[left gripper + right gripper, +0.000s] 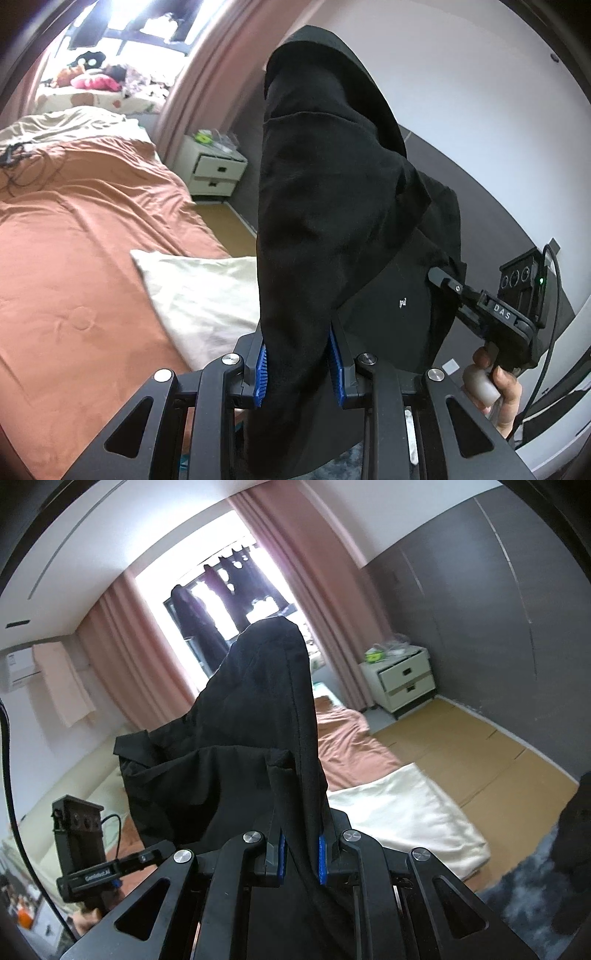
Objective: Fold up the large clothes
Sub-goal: 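Lift the gripped black shirt off the bed with both tools, then carry the shirt to the folded clothes stack and lower it on top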
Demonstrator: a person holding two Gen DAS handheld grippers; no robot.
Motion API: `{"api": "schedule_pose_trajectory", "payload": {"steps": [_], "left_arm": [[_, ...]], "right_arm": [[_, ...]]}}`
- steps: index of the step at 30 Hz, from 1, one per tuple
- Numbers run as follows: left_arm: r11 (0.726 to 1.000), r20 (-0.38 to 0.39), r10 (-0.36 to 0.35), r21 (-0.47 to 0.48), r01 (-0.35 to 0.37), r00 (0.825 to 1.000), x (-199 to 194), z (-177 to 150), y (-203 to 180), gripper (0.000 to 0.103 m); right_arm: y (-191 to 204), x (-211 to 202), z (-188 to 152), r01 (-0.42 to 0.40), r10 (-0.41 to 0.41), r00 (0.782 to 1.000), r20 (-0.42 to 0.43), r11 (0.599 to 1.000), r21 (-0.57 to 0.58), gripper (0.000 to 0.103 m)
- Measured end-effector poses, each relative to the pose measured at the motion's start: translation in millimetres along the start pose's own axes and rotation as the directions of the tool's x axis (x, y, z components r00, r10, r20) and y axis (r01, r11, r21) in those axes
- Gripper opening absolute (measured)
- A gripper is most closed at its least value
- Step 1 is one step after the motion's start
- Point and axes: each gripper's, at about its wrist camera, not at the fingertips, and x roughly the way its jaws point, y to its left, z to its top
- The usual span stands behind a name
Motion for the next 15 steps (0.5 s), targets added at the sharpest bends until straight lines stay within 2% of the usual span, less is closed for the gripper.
{"api": "schedule_pose_trajectory", "payload": {"steps": [4, 15], "left_arm": [[1.000, -0.030, -0.016, 0.003, 0.016, 0.999, 17, -9, -5, 0.029], [1.000, -0.169, -0.015, -0.005, 0.015, 0.986, 111, -2, 53, 0.029]], "right_arm": [[-14, 18, 10, 0.042, -0.043, 0.999, -0.012, 0.999, -0.011, 0.013], [-66, 125, 11, 0.135, -0.129, 0.988, -0.087, 0.989, 0.059, 0.013]]}}
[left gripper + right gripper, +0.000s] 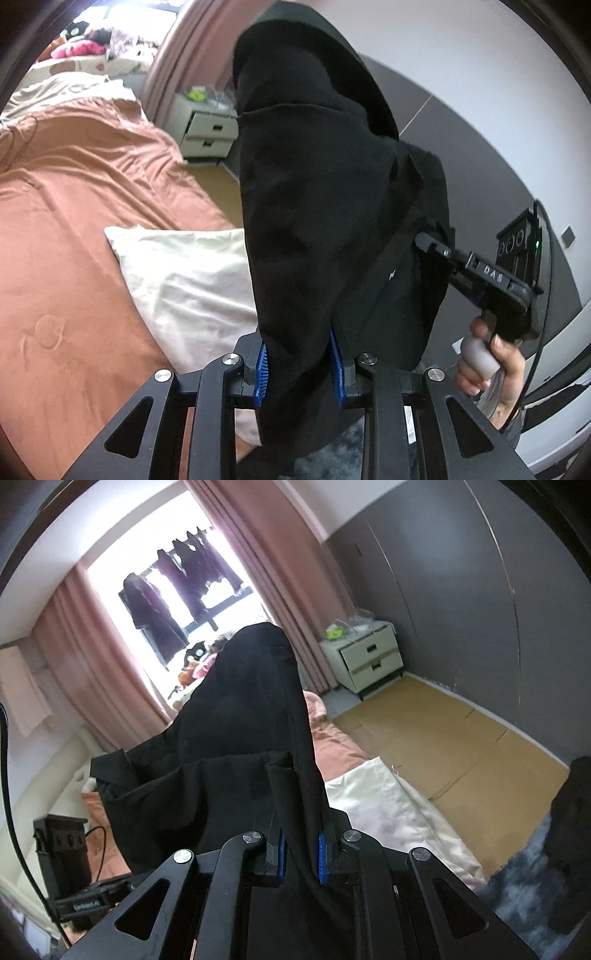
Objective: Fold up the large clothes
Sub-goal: 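Carry the shirt to the folded clothes stack and lower it on top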
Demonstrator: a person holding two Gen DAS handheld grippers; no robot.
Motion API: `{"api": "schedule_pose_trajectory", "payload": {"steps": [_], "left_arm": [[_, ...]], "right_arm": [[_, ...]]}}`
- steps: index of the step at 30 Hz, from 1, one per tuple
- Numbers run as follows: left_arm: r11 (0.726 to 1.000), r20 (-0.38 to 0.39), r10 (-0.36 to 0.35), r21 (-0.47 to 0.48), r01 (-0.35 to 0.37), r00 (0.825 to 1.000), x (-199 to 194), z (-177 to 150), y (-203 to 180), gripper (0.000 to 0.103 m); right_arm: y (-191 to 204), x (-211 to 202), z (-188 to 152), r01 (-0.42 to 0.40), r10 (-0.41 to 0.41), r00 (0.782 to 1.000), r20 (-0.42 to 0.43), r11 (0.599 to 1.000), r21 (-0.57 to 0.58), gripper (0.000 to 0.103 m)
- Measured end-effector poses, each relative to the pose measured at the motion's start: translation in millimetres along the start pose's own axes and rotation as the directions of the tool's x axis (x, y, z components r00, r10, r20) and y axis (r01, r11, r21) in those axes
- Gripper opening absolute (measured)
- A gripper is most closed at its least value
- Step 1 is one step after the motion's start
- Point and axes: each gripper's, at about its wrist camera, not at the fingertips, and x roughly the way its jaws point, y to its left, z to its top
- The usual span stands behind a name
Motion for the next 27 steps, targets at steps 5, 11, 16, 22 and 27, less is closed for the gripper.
{"api": "schedule_pose_trajectory", "payload": {"steps": [5, 11, 16, 22, 27], "left_arm": [[1.000, -0.036, -0.007, -0.021, 0.007, 0.999, 32, 11, 38, 0.029], [0.996, -0.069, -0.017, -0.086, 0.011, 0.997, 67, 12, 77, 0.030], [0.984, -0.153, 0.049, -0.161, -0.074, 0.987, 104, 5, 109, 0.038], [0.975, -0.182, 0.075, -0.195, -0.111, 0.981, 110, -19, 127, 0.048], [0.981, -0.182, 0.055, -0.176, -0.087, 0.982, 100, -32, 124, 0.048]], "right_arm": [[-13, 50, 1, 0.050, -0.050, 0.997, -0.051, 0.999, 0.002, 0.013], [-30, 99, -2, 0.093, -0.094, 0.990, -0.110, 0.996, -0.008, 0.013], [-33, 138, -15, 0.322, -0.328, 0.930, -0.167, 0.945, -0.062, 0.074], [-45, 114, -42, 0.386, -0.391, 0.899, -0.196, 0.920, -0.068, 0.074], [-72, 72, -71, 0.375, -0.355, 0.913, -0.203, 0.925, 0.067, 0.074]]}}
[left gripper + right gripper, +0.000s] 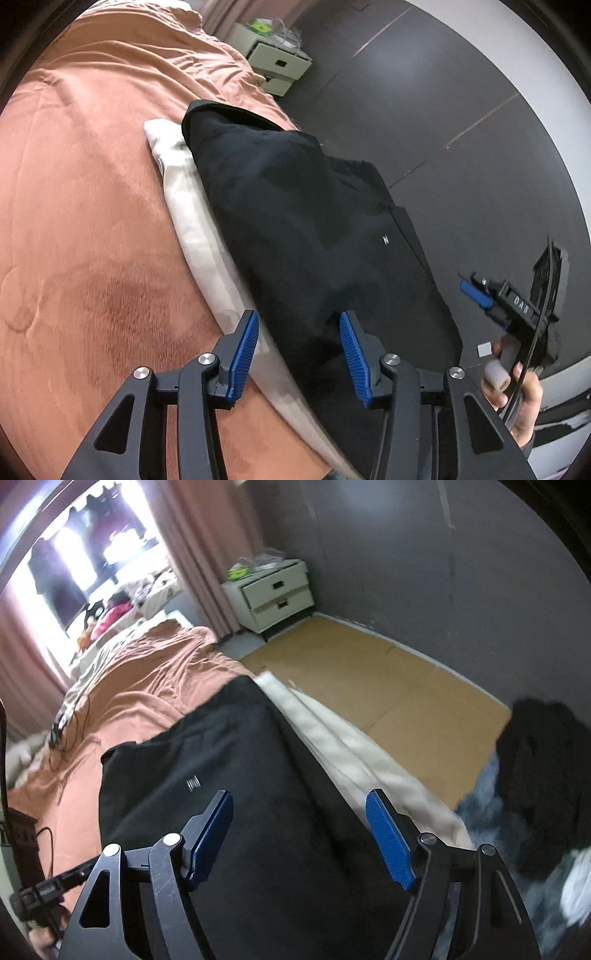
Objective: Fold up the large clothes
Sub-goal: 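Carry the shirt to the folded clothes stack and lower it on top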
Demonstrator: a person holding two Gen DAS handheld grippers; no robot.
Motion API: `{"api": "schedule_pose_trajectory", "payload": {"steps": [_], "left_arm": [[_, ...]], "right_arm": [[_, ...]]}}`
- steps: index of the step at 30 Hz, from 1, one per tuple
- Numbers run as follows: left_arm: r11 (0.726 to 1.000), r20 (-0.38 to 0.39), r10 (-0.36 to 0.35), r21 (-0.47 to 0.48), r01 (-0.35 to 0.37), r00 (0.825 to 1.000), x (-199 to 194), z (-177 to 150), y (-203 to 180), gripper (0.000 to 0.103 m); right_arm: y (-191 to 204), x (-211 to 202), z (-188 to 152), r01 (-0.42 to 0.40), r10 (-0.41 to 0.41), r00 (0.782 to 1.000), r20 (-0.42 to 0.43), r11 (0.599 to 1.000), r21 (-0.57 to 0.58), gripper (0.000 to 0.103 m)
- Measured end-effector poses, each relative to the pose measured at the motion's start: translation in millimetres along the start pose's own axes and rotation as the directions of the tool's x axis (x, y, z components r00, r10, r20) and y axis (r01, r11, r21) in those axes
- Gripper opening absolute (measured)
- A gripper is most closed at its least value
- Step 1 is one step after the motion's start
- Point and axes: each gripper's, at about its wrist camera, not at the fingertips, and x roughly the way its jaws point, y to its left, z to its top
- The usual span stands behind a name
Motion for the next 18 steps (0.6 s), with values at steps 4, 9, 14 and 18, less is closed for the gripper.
{"api": "schedule_pose_trajectory", "payload": {"steps": [4, 9, 14, 18], "left_arm": [[1.000, -0.023, -0.007, 0.005, 0.007, 1.000, 4, -14, 0, 0.048], [0.999, -0.047, -0.044, 0.013, 0.044, 0.998, 3, -31, -9, 0.048], [0.997, -0.079, -0.074, 0.015, 0.075, 0.994, 5, -51, -22, 0.048], [0.993, -0.105, -0.113, 0.008, 0.115, 0.988, 12, -64, -29, 0.048]], "right_arm": [[-25, -18, -24, -0.007, 0.006, 1.000, 0.021, 0.996, 0.084, 0.074], [-44, -32, -48, -0.035, 0.029, 0.999, 0.040, 0.986, 0.164, 0.074], [-52, -23, -71, -0.108, 0.105, 0.994, 0.025, 0.961, 0.256, 0.074], [-54, -4, -92, -0.157, 0.160, 0.987, 0.016, 0.935, 0.319, 0.066]]}}
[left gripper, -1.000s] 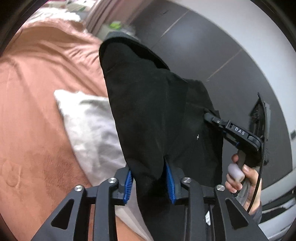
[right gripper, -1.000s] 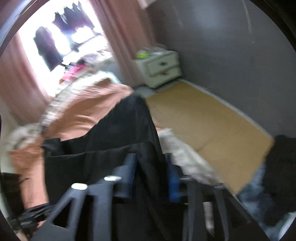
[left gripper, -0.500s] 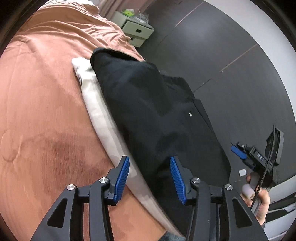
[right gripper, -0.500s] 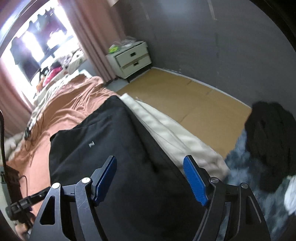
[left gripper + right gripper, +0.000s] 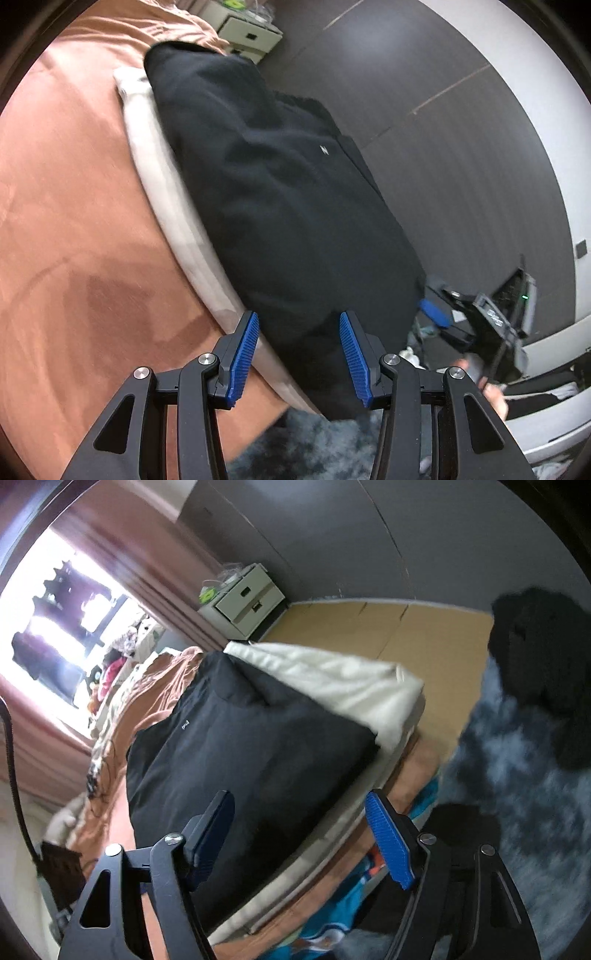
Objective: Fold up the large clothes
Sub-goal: 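Carry the shirt to the folded clothes stack and lower it on top, then open both tools and release the shirt onto the stack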
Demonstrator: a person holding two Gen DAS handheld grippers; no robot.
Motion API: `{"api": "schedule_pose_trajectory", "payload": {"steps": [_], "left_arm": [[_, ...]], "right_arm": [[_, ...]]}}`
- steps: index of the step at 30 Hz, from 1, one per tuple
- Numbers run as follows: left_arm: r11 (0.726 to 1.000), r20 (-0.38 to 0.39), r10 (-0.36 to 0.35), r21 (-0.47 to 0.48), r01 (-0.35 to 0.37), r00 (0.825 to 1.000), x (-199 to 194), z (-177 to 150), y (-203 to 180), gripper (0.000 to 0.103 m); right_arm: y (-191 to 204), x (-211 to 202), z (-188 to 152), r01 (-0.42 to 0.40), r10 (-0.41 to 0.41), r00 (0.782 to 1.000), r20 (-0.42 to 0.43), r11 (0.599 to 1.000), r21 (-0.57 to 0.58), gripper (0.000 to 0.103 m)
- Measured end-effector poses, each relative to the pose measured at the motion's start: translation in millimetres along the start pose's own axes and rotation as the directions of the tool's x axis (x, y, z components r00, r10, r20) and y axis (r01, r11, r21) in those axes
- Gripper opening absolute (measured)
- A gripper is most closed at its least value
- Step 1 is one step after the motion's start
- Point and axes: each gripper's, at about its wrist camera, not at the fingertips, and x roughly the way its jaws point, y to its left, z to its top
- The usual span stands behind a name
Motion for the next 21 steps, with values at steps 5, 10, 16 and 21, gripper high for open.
{"api": "schedule_pose_trajectory", "payload": {"steps": [5, 10, 16, 21], "left_arm": [[1.000, -0.007, -0.003, -0.030, 0.003, 1.000, 14, 1, -6, 0.048], [0.999, -0.013, -0.013, -0.036, 0.013, 1.000, 24, 8, -13, 0.048], [0.999, -0.015, 0.001, -0.043, -0.002, 1.000, 26, 9, -19, 0.048], [0.998, 0.037, 0.065, 0.007, -0.065, 0.997, -8, -7, -25, 0.048]], "right_arm": [[-13, 29, -5, -0.066, 0.068, 0.997, -0.019, 0.994, 0.087, 0.029], [-12, 33, 5, -0.031, 0.030, 0.999, 0.021, 0.996, 0.086, 0.017], [-11, 31, 4, 0.001, -0.003, 1.000, 0.013, 0.994, 0.113, 0.026], [5, 5, -8, 0.031, -0.032, 0.999, 0.030, 0.999, 0.036, 0.046]]}}
